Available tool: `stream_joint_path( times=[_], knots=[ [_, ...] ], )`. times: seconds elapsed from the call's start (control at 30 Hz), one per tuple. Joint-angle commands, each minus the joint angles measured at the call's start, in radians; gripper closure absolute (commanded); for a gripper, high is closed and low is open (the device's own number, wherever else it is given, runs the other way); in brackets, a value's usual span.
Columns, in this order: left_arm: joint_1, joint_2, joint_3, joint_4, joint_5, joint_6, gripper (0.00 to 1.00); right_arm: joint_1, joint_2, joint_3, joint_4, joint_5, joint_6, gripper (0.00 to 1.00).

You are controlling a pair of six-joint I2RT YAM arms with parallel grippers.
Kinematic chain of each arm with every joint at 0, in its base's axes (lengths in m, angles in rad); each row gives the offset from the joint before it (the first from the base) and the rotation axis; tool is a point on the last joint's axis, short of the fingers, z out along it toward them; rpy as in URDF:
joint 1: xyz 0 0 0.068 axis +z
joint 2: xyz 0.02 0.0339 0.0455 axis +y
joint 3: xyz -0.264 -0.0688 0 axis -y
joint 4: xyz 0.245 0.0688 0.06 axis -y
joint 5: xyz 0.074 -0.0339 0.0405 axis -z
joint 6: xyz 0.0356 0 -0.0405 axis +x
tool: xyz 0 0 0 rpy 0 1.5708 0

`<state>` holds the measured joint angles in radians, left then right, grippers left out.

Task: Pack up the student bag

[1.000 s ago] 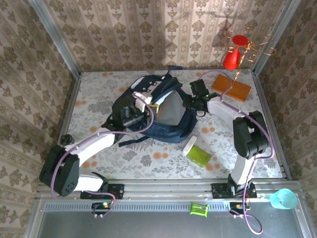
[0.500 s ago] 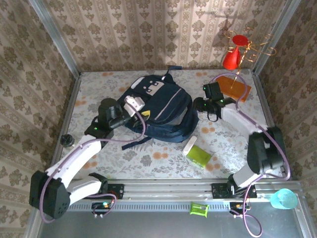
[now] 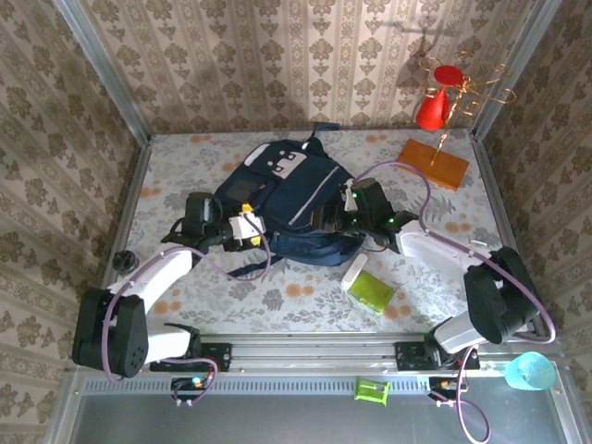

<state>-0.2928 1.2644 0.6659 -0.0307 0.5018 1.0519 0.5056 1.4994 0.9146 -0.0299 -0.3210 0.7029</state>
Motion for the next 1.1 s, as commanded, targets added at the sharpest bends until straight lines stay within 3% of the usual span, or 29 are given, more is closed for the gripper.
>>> stream_joint_path(
  times=[0.0, 0.2, 0.3, 0.73, 1.07],
  knots=[
    [0.004, 0.038, 0.050, -0.069, 0.031, 0.134, 0.27, -0.003, 0.064, 0.042, 0.132, -0.058, 0.108, 0.26],
    [0.000, 0.103, 0.054, -0.003, 0.032, 0.165, 0.30, -0.035, 0.091, 0.056, 0.122, -0.014, 0.120, 0.56],
    [-0.018, 0.126, 0.060, 0.029, 0.011, 0.183, 0.32, -0.057, 0.076, 0.055, 0.090, -0.006, 0.100, 0.66],
    [-0.137, 0.265, 0.154, 0.059, -0.086, 0.212, 0.47, -0.154, 0.085, 0.088, 0.029, -0.145, 0.056, 0.72],
    [-0.189, 0.302, 0.165, 0.152, -0.065, 0.122, 0.56, -0.155, 0.127, 0.145, -0.040, -0.181, 0.000, 0.72]
  ],
)
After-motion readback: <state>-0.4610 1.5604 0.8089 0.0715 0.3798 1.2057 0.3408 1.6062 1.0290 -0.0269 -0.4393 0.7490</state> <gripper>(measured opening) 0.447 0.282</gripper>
